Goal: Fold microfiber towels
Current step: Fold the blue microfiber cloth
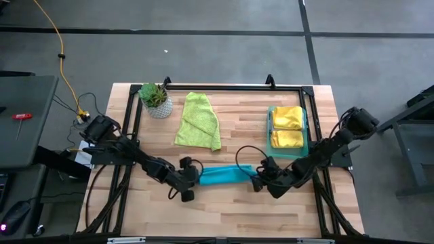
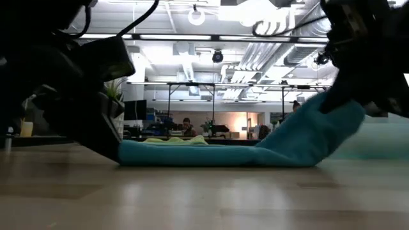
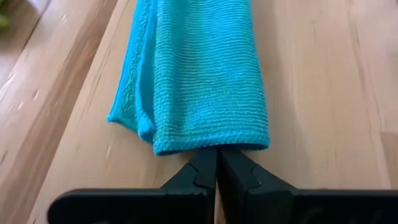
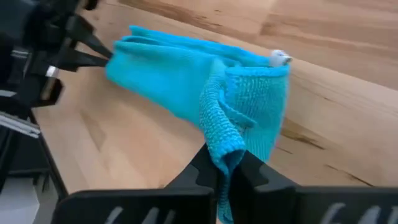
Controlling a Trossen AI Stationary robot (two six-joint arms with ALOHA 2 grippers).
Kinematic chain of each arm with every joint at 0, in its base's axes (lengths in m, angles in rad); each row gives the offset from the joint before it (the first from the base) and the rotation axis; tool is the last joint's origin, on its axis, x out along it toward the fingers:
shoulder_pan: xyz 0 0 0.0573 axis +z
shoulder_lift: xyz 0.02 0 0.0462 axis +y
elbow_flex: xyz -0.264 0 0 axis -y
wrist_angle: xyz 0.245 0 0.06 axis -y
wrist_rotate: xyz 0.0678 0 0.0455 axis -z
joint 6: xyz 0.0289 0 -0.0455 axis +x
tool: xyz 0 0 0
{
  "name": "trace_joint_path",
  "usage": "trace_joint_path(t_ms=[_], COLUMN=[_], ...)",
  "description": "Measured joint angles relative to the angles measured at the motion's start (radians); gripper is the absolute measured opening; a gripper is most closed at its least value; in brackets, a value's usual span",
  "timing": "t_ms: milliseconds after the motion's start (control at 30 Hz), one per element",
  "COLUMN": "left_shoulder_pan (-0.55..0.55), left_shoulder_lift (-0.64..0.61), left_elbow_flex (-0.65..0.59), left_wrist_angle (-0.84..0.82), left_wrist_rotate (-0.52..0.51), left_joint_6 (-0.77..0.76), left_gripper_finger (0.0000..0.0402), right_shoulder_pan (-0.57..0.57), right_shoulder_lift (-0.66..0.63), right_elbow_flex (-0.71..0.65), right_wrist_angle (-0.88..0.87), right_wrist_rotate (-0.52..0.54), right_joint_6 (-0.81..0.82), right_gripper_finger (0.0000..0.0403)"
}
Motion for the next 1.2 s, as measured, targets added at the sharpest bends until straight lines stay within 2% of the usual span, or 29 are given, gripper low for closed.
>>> trace_joint_path(t_ms=[367, 600, 800, 1000, 1200], left_shoulder_pan=[0.001, 0.002, 0.002, 0.002, 0.002], left_shoulder_lift=[0.021, 0.023, 0.023, 0.022, 0.021], left_elbow_flex=[0.066, 0.067, 0.068, 0.069, 0.068], left_wrist_angle=[-0.024, -0.021, -0.012, -0.010, -0.012], left_wrist_rotate=[-0.048, -0.071, -0.086, -0.095, -0.097], left_joint_6=[0.067, 0.068, 0.080, 0.086, 0.093], left_gripper_finger=[0.0000, 0.0000, 0.0000, 0.0000, 0.0000], right_shoulder_pan=[-0.021, -0.074, -0.120, -0.162, -0.193], right_shoulder_lift=[0.044, 0.128, 0.220, 0.306, 0.376], right_elbow_flex=[0.168, 0.207, 0.236, 0.267, 0.301], right_wrist_angle=[-0.043, -0.021, 0.119, 0.186, 0.269], right_wrist_rotate=[0.057, 0.050, 0.047, 0.045, -0.009], right_joint_6=[-0.172, -0.192, -0.255, -0.299, -0.362], right_gripper_finger=[0.0001, 0.0000, 0.0000, 0.0000, 0.0000])
